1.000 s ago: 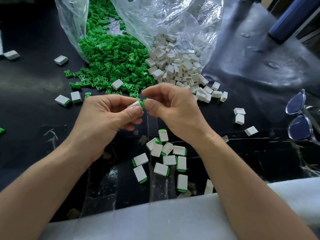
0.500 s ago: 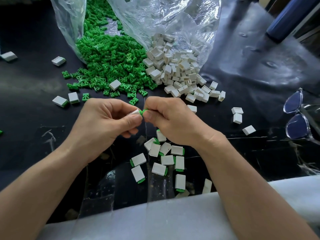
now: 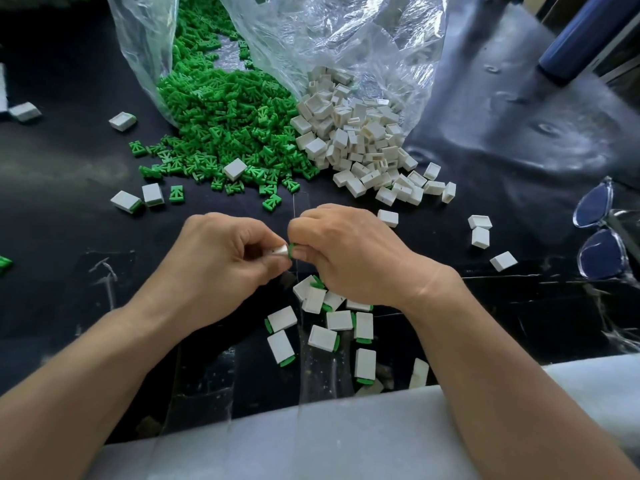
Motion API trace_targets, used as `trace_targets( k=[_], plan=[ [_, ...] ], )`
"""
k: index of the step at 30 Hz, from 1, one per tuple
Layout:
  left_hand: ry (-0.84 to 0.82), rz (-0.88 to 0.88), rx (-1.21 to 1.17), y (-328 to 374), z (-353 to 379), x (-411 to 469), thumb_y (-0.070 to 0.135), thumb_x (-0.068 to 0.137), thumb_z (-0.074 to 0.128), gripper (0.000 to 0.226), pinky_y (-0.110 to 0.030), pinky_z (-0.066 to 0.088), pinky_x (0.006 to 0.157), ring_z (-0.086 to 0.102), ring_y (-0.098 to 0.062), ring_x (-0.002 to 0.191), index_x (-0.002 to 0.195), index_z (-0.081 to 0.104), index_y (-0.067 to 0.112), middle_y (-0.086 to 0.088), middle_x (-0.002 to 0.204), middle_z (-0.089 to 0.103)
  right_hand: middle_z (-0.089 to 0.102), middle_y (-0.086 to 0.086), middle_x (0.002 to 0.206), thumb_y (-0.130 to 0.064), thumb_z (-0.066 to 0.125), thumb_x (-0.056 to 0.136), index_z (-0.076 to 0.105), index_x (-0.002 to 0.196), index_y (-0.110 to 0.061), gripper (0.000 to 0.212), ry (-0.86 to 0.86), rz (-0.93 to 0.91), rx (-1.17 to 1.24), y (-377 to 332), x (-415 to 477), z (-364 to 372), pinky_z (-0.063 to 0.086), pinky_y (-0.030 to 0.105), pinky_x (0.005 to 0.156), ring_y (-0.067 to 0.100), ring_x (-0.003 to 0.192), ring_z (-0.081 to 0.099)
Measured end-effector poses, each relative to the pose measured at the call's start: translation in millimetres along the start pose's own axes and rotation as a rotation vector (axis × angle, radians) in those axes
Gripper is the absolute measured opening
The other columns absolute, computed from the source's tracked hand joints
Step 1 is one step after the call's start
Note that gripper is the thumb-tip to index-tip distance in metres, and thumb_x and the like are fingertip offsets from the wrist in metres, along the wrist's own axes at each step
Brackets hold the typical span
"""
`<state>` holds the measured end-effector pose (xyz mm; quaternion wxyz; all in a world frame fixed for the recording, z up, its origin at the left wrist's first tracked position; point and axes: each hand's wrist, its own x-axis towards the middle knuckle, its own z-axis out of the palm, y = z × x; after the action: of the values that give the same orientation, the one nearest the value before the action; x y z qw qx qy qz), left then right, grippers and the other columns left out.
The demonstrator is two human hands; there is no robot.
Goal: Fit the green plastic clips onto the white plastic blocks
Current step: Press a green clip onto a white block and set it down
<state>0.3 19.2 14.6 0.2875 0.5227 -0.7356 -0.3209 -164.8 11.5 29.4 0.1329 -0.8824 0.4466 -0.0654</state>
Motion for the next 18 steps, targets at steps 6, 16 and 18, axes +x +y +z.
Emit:
trace_targets(
  k=[6, 16, 18],
  plan=[
    [0.009, -0.160, -0.585, 9, 0, 4, 0.016, 0.060, 0.069, 0.013, -0.015, 0.049, 0.046, 0.062, -0.008, 0.048, 0.072, 0.070, 0.012, -0.005, 0.056, 0.067, 0.035, -0.013, 0.064, -0.008, 0.049, 0.090, 0.046, 0.074, -0.013, 0.017, 0.205, 0.005, 0.334, 3, 1, -3, 0.034, 0.035, 0.063, 0.017, 0.066, 0.039],
    [0.143, -0.202, -0.760, 11, 7, 2, 0.018, 0.060, 0.066, 0.017, -0.018, 0.051, 0.046, 0.064, -0.009, 0.049, 0.075, 0.066, 0.008, 0.000, 0.059, 0.069, 0.049, 0.006, 0.066, -0.005, 0.049, 0.088, 0.055, 0.075, 0.002, 0.015, 0.358, 0.090, 0.601, -3, 4, 7, 0.036, 0.031, 0.062, 0.016, 0.064, 0.042],
    [0.157, -0.199, -0.779, 12, 6, 2, 0.017, 0.061, 0.066, 0.018, -0.017, 0.051, 0.046, 0.064, -0.009, 0.049, 0.076, 0.065, 0.008, 0.000, 0.060, 0.070, 0.046, 0.003, 0.064, -0.004, 0.049, 0.088, 0.054, 0.074, -0.001, 0.016, 0.392, 0.113, 0.659, -5, 4, 9, 0.035, 0.029, 0.060, 0.014, 0.062, 0.040]
  ],
)
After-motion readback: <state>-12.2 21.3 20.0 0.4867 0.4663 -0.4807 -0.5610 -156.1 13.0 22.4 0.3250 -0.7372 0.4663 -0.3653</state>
